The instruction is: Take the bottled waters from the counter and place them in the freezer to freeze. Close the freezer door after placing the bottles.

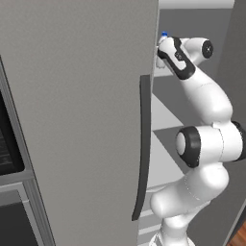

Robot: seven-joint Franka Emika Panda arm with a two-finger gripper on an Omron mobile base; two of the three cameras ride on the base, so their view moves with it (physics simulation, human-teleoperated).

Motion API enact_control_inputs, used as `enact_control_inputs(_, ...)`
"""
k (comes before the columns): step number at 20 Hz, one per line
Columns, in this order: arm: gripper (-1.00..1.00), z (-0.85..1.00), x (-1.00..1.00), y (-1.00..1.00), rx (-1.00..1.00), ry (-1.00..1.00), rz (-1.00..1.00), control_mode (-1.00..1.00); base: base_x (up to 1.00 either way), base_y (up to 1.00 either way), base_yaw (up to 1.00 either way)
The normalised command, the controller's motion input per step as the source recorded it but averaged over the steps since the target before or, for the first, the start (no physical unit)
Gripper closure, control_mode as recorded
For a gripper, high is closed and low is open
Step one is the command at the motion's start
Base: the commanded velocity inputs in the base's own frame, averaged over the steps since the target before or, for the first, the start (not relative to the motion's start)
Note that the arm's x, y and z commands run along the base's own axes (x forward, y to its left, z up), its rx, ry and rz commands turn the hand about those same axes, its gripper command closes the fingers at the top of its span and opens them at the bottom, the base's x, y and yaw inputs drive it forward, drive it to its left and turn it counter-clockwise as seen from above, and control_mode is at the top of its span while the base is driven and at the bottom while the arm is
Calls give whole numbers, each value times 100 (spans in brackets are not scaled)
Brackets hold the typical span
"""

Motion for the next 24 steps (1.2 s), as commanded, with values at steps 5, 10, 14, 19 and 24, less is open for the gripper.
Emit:
enact_control_inputs(5,-100,4,-46,7,-2,-1,0,-100,0,0,0)
enact_control_inputs(10,-100,12,-65,20,-4,-1,-6,-100,0,0,0)
enact_control_inputs(14,-100,19,-95,6,0,-2,-12,-100,0,0,0)
enact_control_inputs(19,-100,30,-96,6,0,0,-19,-100,0,0,0)
enact_control_inputs(24,-100,49,-96,3,0,4,-18,-100,0,0,0)
